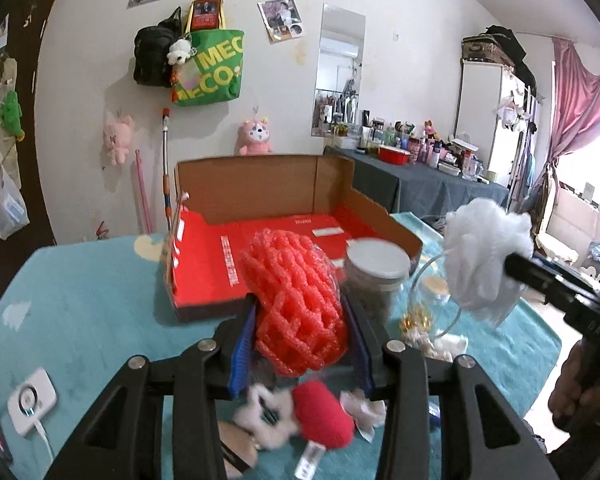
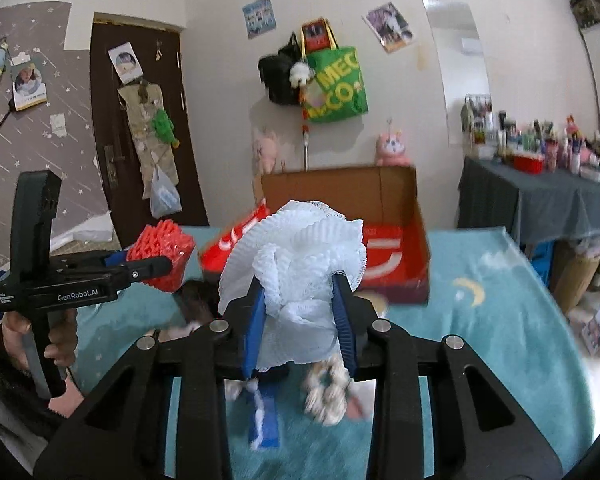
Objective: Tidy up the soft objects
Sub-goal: 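Carry the red net with the left tool while the right tool carries the white pouf into the box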
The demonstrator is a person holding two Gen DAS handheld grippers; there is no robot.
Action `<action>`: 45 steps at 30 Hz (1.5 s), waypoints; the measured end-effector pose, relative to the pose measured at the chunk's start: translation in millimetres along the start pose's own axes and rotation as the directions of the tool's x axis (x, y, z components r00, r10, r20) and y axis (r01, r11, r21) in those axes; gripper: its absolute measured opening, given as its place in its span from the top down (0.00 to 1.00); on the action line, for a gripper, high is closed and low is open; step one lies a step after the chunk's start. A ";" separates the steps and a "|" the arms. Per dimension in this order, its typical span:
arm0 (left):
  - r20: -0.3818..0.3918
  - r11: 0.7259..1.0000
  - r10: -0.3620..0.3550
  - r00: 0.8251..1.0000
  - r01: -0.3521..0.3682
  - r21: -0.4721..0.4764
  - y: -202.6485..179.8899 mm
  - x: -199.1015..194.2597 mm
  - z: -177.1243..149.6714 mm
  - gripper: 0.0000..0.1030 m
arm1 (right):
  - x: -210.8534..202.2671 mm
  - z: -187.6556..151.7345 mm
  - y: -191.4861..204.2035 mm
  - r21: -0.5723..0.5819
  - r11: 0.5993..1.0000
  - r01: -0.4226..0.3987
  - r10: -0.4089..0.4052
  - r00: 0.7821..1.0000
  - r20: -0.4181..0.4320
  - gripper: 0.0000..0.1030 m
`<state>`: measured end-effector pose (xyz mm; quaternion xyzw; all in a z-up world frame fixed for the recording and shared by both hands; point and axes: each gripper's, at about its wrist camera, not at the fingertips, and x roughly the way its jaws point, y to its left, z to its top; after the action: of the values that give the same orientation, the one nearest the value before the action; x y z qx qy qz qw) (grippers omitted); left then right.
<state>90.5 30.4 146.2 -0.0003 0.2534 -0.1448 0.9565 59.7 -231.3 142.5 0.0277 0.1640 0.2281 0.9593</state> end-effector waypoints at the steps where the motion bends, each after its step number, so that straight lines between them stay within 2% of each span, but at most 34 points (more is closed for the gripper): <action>1: -0.001 1.000 -0.005 1.000 0.005 0.002 2.4 1.2 5.8 0.57 | 0.1 4.9 -0.1 -0.009 1.000 0.003 -0.003 1.000 0.007 0.71; 6: -0.016 0.999 -0.021 1.000 0.022 0.033 10.2 13.8 32.0 0.57 | 9.9 36.8 -8.6 -0.068 0.997 0.020 -0.018 0.999 0.033 0.71; 12: -0.069 0.992 -0.048 0.996 0.056 0.115 12.2 39.7 64.7 0.57 | 44.4 73.5 -18.8 -0.139 0.990 0.018 -0.020 1.000 -0.016 0.71; 17: -0.141 0.982 -0.056 0.988 0.080 0.171 12.0 74.2 89.8 0.57 | 88.5 99.9 -27.7 -0.174 0.985 0.000 -0.017 0.995 -0.095 0.71; 23: -0.237 0.974 -0.052 0.970 0.102 0.204 13.4 126.5 113.2 0.57 | 161.0 118.7 -37.2 -0.205 0.979 -0.007 -0.038 0.976 -0.216 0.71; 25: -0.272 0.972 -0.039 0.961 0.100 0.214 14.6 150.0 117.5 0.57 | 187.1 121.8 -41.6 -0.202 0.979 -0.014 -0.040 0.965 -0.260 0.71; 30: -0.362 0.971 0.003 0.932 0.084 0.224 23.8 212.3 121.1 0.57 | 261.0 124.6 -52.1 -0.226 0.974 0.023 -0.104 0.931 -0.351 0.71; 32: -0.391 0.974 0.035 0.920 0.056 0.219 31.9 238.6 120.3 0.57 | 288.7 123.1 -57.4 -0.229 0.972 0.044 -0.132 0.912 -0.388 0.71; 36: -0.443 0.985 0.038 0.896 0.042 0.169 47.7 280.8 116.7 0.57 | 334.9 116.0 -72.3 -0.194 0.978 0.070 -0.156 0.869 -0.470 0.71; 40: -0.457 0.991 0.044 0.888 0.020 0.134 57.3 308.7 114.1 0.56 | 370.2 110.1 -82.7 -0.162 0.982 0.098 -0.169 0.838 -0.519 0.71; 43: -0.468 0.994 0.019 0.884 0.032 0.100 60.4 323.1 110.4 0.54 | 386.8 105.4 -85.5 -0.140 0.985 0.097 -0.159 0.818 -0.553 0.70; 45: -0.470 0.994 0.036 0.882 0.015 0.104 61.5 329.9 106.0 0.54 | 395.0 100.4 -87.8 -0.139 0.984 0.111 -0.171 0.804 -0.569 0.70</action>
<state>432.6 -9.8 74.2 0.0861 0.4703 -0.1483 0.8657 462.8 -131.2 106.9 -0.1026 0.4380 0.1615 0.8784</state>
